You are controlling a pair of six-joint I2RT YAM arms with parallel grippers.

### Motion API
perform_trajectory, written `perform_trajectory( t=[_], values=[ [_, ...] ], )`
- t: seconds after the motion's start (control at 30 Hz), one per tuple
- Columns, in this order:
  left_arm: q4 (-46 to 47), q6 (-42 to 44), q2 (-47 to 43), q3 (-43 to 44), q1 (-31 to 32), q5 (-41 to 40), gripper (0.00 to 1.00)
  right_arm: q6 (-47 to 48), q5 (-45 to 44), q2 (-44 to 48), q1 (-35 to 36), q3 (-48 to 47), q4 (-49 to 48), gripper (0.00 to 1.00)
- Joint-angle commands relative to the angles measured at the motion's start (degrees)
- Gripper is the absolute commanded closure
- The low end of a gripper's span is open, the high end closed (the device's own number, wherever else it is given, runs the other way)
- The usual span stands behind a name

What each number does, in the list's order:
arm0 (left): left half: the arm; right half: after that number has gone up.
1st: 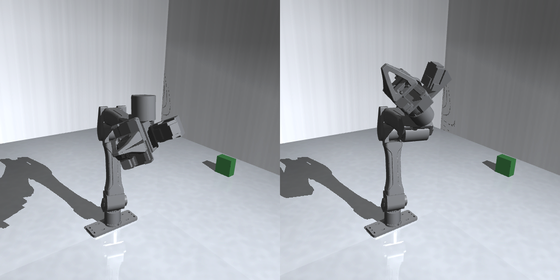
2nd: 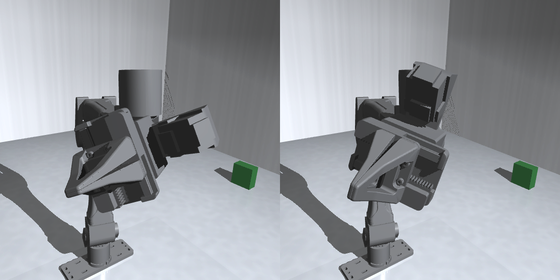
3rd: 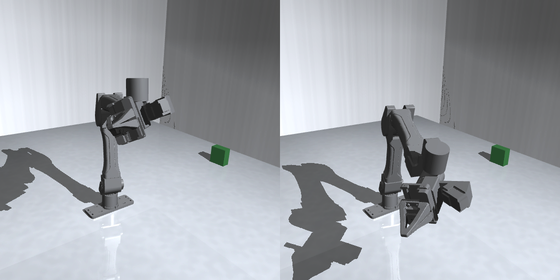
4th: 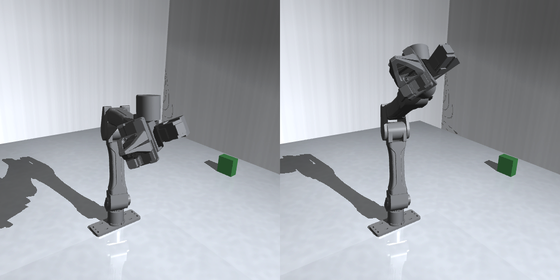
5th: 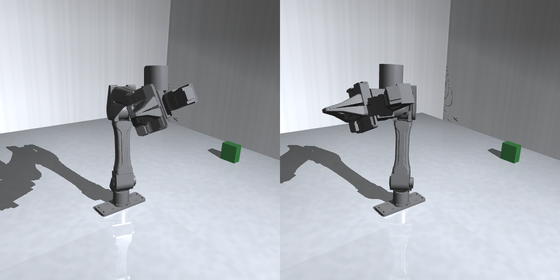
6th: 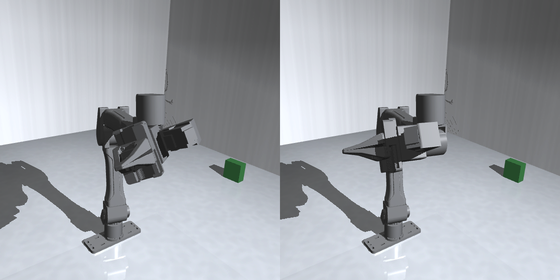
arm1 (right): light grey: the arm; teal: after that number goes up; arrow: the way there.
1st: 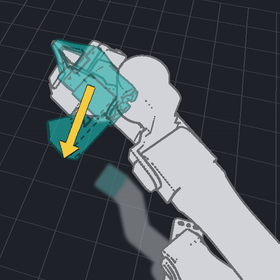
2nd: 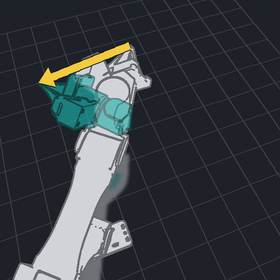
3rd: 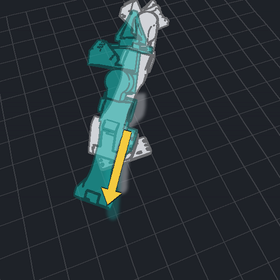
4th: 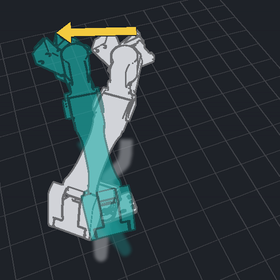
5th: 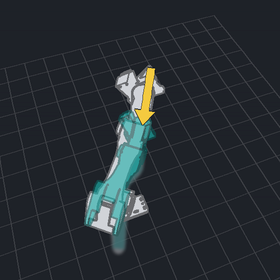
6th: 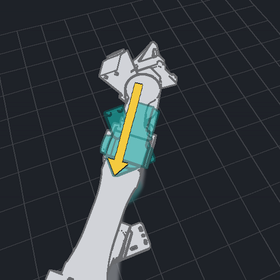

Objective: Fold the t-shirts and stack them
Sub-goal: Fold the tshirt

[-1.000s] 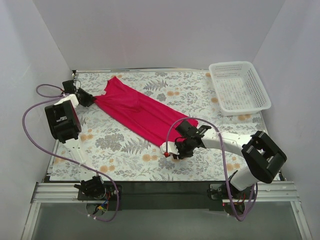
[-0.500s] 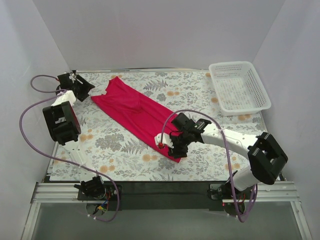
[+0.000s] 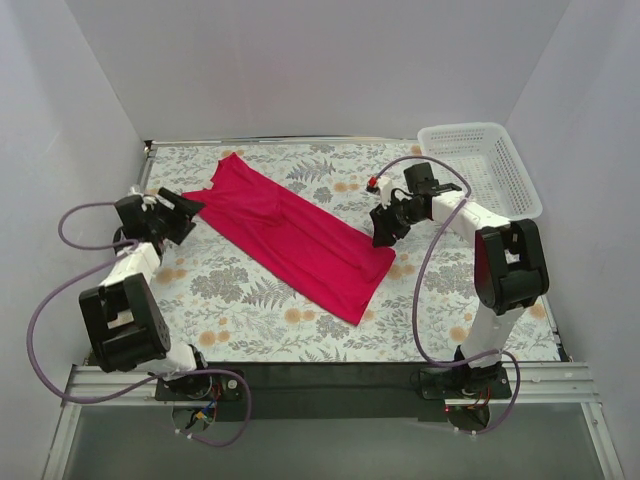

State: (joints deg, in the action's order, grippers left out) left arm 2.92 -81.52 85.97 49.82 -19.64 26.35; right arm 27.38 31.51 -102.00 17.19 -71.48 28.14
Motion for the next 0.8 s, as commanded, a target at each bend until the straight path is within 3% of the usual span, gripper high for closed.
perform_trajectory(
  t=[0.0, 0.2, 0.47, 0.77],
  values=[
    [2.7, -5.1, -6.6, -10.8, 0.6, 8.5, 0.35, -2.9, 0.7, -1.9, -0.5, -1.3, -0.1, 0.52],
    [2.1, -7.1, -16.7, -21.8, 4.3, 9.9, 0.36, -2.6, -1.2, -4.4, -1.8, -0.4, -0.5, 0.55],
    [-1.7, -15.7, -23.7, -28.7, 11.7, 3.4, 0.38, -2.2, -2.9, -6.8, -2.9, 2.2, -0.9, 0.57],
    [0.9, -29.9, -22.3, -30.2, 33.9, -6.2, 0.41, -2.9, -3.1, -6.1, -4.5, 5.3, -2.1, 0.61]
  ],
)
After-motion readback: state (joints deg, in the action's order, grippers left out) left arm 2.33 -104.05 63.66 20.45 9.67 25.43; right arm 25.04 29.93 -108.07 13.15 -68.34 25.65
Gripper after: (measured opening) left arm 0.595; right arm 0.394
